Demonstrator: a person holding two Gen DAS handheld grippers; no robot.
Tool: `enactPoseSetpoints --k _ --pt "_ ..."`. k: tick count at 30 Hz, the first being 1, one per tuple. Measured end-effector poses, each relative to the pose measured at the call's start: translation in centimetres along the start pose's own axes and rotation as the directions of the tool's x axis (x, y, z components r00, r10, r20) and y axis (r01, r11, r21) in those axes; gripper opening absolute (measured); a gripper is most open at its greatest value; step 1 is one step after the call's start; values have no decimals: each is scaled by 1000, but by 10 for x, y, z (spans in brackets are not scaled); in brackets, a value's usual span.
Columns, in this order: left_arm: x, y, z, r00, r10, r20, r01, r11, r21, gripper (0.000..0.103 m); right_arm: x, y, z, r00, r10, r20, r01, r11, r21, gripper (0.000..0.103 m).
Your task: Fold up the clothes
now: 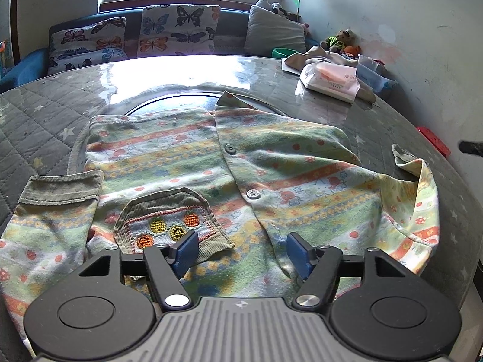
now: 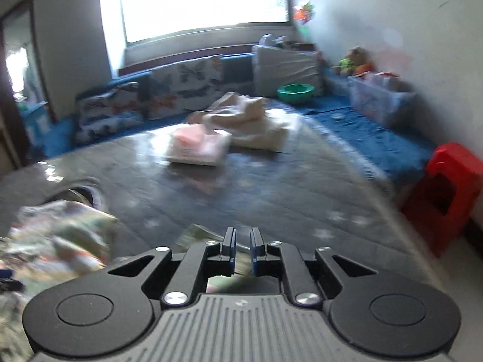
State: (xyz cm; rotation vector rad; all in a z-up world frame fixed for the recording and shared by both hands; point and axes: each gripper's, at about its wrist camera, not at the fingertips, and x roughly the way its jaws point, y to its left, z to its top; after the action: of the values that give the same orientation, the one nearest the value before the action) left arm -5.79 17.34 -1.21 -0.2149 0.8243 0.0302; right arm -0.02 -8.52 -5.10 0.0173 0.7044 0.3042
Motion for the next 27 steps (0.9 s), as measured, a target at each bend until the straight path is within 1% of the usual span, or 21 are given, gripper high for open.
enactPoseSetpoints --k 2,3,5,6,8,10,12,13,16,17,19,20,22,23,27 --pt "0 0 0 1000 0 0 0 1000 -1 68 17 13 4 998 59 -32 -58 998 5 12" --pt "0 0 0 1000 -1 0 1 1000 -3 68 28 20 5 996 78 -51 -78 997 0 15" --pt "0 0 0 1000 -2 1 2 1000 -7 68 46 31 6 992 95 -80 -96 995 -11 18" --pt "0 0 0 1000 -1 1 1 1000 -6 68 59 39 8 990 99 -104 -102 995 -19 19" --pt "0 0 0 1000 0 1 0 1000 -5 68 80 45 9 987 89 -134 -92 995 -22 19" --pt "1 1 0 1000 -1 3 1 1000 -7 68 97 48 6 982 79 -172 -84 996 -22 23" --pt "0 0 0 1000 -2 5 2 1000 -9 68 107 51 3 980 65 -190 -69 997 -17 24" --pt "0 0 -1 1000 -3 6 3 1000 -9 68 111 53 0 980 48 -193 -56 998 -32 24" --pt "0 0 -1 1000 -4 7 4 1000 -5 68 115 59 -4 983 -8 -183 -8 996 -85 22" --pt "0 0 -1 1000 -4 7 4 1000 -5 68 114 59 -4 983 -14 -183 -3 996 -91 22" --pt "1 1 -1 1000 -3 9 3 1000 -5 68 115 62 -5 984 -34 -177 12 992 -122 17" --pt "1 1 -1 1000 -2 10 2 1000 -5 69 115 64 -6 984 -52 -169 25 988 -156 13" --pt "0 0 -2 1000 -1 13 1 1000 -4 69 114 66 -8 986 -64 -156 34 981 -189 12" --pt "0 0 -2 1000 0 13 1 1000 -3 69 114 67 -9 986 -68 -152 37 979 -201 8" --pt "0 -1 -2 1000 1 15 -1 1000 -1 69 111 65 -8 986 -75 -152 42 977 -207 5"
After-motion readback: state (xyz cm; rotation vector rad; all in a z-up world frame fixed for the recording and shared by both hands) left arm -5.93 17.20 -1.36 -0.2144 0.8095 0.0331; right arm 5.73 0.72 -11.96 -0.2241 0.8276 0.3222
